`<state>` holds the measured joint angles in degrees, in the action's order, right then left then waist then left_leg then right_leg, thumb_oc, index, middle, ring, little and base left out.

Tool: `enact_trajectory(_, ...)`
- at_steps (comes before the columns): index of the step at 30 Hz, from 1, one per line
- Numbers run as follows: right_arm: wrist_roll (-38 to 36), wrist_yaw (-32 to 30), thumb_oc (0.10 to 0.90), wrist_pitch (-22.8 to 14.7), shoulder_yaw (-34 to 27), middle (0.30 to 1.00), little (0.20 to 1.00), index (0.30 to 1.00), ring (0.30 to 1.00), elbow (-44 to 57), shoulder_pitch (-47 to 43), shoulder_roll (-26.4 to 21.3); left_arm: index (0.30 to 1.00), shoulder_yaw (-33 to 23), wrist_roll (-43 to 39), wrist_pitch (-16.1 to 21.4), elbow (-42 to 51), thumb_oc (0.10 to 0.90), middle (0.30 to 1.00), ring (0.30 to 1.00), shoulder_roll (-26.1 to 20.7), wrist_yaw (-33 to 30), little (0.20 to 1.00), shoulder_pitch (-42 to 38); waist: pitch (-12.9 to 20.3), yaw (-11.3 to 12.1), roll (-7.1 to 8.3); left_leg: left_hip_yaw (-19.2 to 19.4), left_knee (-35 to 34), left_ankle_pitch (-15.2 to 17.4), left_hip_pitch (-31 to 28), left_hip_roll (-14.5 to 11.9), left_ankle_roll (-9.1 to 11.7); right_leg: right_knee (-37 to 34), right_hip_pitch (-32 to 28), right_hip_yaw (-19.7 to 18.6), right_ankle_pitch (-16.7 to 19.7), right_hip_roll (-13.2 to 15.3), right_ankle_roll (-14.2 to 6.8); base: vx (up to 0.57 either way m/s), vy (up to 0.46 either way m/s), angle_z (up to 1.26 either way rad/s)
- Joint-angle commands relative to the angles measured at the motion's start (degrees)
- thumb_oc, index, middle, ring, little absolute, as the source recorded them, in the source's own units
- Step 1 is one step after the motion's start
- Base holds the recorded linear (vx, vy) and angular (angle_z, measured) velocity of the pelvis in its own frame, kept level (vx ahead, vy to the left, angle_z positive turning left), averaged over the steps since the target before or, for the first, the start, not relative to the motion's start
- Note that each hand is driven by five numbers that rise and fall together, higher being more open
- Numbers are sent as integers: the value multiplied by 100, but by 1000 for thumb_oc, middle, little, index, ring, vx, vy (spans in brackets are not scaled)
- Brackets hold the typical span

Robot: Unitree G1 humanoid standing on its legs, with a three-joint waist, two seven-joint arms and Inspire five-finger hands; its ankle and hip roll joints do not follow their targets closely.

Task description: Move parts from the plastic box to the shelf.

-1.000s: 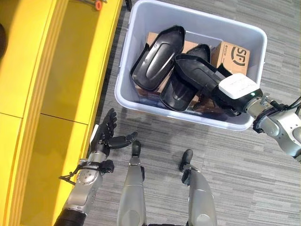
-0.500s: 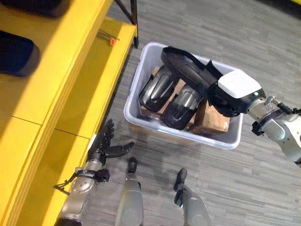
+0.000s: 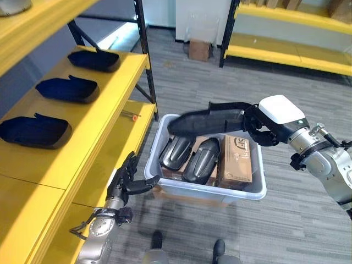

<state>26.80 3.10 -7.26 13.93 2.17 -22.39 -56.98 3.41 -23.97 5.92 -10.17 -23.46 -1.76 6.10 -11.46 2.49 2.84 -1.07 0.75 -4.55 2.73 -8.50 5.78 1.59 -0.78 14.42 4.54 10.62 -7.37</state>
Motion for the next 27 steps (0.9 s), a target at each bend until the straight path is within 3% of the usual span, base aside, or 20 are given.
enact_trajectory(1,-465,-580,400,-43,-167,300,300,300,300,5,-851,47,1000,117,51,410,97,900,1000,1000,-244,-13,1000,37,494,218,185,154,96,282,-68,-534,307,908,346,-226,-903,72,-156,-114,-326,-1)
enact_trajectory(4,-698,-729,400,-107,80,300,300,300,300,-7,-1380,-123,1000,-100,-79,446,198,900,1000,1000,-131,-72,1000,280,416,396,20,-13,-35,-285,236,-787,528,634,366,-81,-976,-281,61,-185,-261,0)
enact_trajectory(5,-780,-891,400,-71,126,300,300,300,300,-145,-1672,-432,1000,-101,-170,452,269,900,1000,1000,-152,-90,1000,294,234,481,-70,-69,-329,-803,476,-899,599,713,477,208,-1070,-315,197,-294,-199,157)
enact_trajectory(6,-803,-939,400,-61,74,300,300,300,300,-154,-1683,-540,1000,-84,-166,446,268,900,1000,1000,-143,-84,1000,256,193,433,-74,164,-277,-833,552,-942,502,762,495,371,-1075,-245,249,-382,-192,201)
enact_trajectory(7,-714,-1035,400,-51,-61,300,300,300,300,-141,-1519,-642,1000,15,-203,429,241,900,1000,1000,-130,-58,1000,121,104,297,-48,891,278,-680,586,-1129,325,799,509,785,-1033,-34,314,-209,-83,235)
enact_trajectory(8,-714,-1034,400,-51,-65,300,300,300,300,-139,-1515,-642,1000,16,-203,429,241,900,1000,1000,-131,-58,1000,120,104,295,-48,886,284,-677,590,-1129,325,799,508,788,-1033,-34,314,-126,-62,158)
enact_trajectory(9,-680,-1072,400,-23,-150,300,300,300,300,-161,-1357,-622,1000,73,-228,417,233,900,1000,1000,-76,-26,1000,102,123,214,-63,1145,537,-448,446,-1251,421,826,439,946,-1094,66,269,3,8,196)
enact_trajectory(10,-678,-1097,400,-15,-238,300,300,300,300,-139,-1219,-593,1000,95,-235,407,252,900,1000,1000,-33,-12,1000,94,124,144,-76,1335,710,-426,400,-1340,438,810,422,1057,-1058,132,255,-13,35,183)
enact_trajectory(11,-667,-1101,400,-8,-425,300,300,300,300,-65,-974,-595,1000,128,-245,392,261,900,1000,1000,-48,7,1000,65,123,105,-88,1414,899,-361,384,-1414,460,819,404,1155,-1036,184,256,-39,80,175)
enact_trajectory(12,-626,-1116,400,-16,-534,300,300,300,300,-21,-805,-562,1000,129,-248,385,263,900,1000,1000,-29,35,1000,64,150,61,-130,1424,821,-162,283,-1382,482,811,417,1220,-1025,228,208,29,145,142)
enact_trajectory(13,-557,-1100,400,21,-717,300,300,300,300,24,-612,-547,1000,143,-194,378,287,900,1000,1000,-50,52,1000,40,186,8,-189,1513,614,-184,278,-1354,486,812,366,1289,-982,288,134,94,168,148)
enact_trajectory(16,-437,-1014,400,51,-1066,300,300,300,300,141,-138,-370,1000,183,-156,342,267,900,1000,1000,-27,97,1000,44,297,-42,-230,1728,290,64,97,-1116,388,839,262,1358,-794,513,-16,133,196,95)
enact_trajectory(23,-393,-1043,400,34,-1566,300,300,300,300,260,366,-196,1000,145,39,357,285,900,1000,1000,-182,115,1000,4,432,10,-7,1872,415,328,99,-747,283,472,-7,1505,-338,958,-311,85,144,-12)
enact_trajectory(27,-306,-992,400,44,-1596,300,300,300,300,254,428,-184,1000,42,93,367,267,900,1000,1000,-148,84,1000,63,498,46,84,1912,358,382,59,-651,246,354,-65,1542,-196,1022,-395,44,79,-7)
